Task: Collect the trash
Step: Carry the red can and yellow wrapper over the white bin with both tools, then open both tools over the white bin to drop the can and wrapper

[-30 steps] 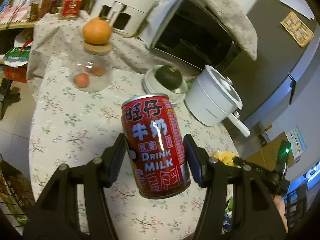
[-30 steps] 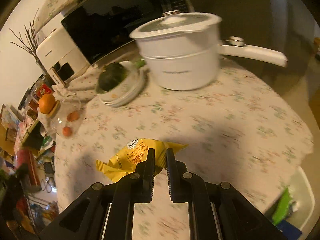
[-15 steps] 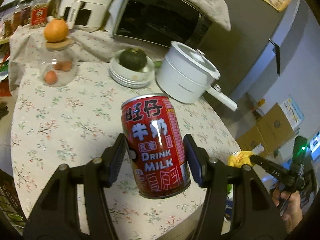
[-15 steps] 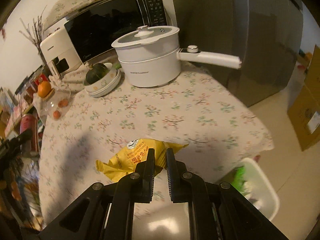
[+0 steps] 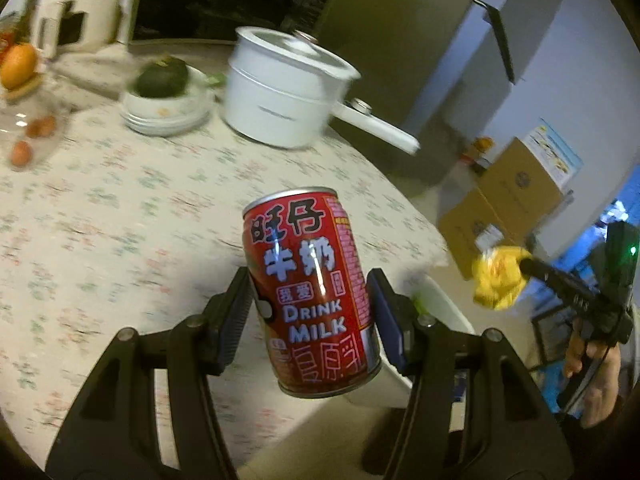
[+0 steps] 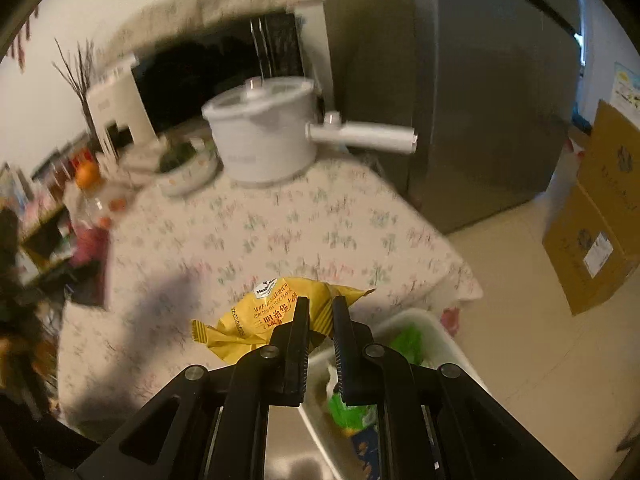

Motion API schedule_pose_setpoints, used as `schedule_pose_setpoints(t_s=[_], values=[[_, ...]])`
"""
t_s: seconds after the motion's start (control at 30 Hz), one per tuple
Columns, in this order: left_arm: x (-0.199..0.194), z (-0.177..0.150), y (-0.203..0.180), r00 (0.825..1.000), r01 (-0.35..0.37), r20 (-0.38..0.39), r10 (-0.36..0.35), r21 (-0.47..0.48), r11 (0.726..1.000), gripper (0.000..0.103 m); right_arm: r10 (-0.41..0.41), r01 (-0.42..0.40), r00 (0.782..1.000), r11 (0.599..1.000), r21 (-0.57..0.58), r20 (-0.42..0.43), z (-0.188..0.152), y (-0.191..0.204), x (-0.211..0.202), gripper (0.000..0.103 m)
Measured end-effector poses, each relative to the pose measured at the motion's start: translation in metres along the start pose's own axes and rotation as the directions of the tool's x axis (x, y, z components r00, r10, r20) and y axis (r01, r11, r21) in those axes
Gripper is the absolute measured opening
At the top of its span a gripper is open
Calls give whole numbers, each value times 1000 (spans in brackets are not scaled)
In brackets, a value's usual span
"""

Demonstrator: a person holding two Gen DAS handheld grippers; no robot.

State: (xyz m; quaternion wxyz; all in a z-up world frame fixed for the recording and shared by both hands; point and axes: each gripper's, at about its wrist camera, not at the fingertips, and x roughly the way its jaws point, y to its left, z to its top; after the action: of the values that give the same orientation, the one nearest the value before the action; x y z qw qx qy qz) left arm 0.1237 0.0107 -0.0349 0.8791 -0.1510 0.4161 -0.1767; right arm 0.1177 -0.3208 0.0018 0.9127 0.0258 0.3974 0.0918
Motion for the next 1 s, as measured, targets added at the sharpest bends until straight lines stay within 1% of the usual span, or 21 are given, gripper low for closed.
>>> schedule_pose_setpoints(t_s=[0.07, 0.23, 0.3, 0.43, 0.53, 0.6, 0.7, 0.8, 0.87, 1.0], values=[[9, -3, -16, 999, 37, -22, -37, 19, 999, 59, -27, 27, 1000, 1000, 9, 8, -2, -13, -6, 12], [35, -13, -62, 990, 124, -85, -116, 96, 988, 59, -101, 106, 993, 991, 80, -65, -14, -53, 4, 12], [50, -21, -84, 980, 168, -129, -151, 125, 978, 59, -140, 148, 986, 985, 86, -93, -22, -68, 7, 12], [78, -40, -123, 958, 240, -207, -200, 190, 952, 60, -174, 191, 974, 975, 111, -146, -38, -91, 13, 12], [99, -55, -144, 943, 270, -261, -205, 241, 932, 60, -190, 212, 966, 970, 121, -173, -50, -105, 14, 12], [113, -64, -157, 926, 302, -302, -224, 240, 923, 60, -203, 228, 961, 966, 125, -187, -57, -112, 13, 12], [125, -70, -172, 906, 347, -337, -258, 237, 908, 60, -220, 251, 954, 958, 138, -205, -64, -124, 12, 12], [135, -76, -183, 891, 375, -363, -272, 252, 892, 60, -230, 264, 950, 953, 147, -214, -67, -130, 12, 12], [141, -81, -188, 886, 382, -378, -268, 268, 884, 60, -235, 271, 946, 951, 147, -222, -70, -133, 12, 12], [157, -89, -190, 884, 373, -403, -235, 308, 875, 60, -244, 283, 938, 950, 136, -245, -75, -136, 18, 12]])
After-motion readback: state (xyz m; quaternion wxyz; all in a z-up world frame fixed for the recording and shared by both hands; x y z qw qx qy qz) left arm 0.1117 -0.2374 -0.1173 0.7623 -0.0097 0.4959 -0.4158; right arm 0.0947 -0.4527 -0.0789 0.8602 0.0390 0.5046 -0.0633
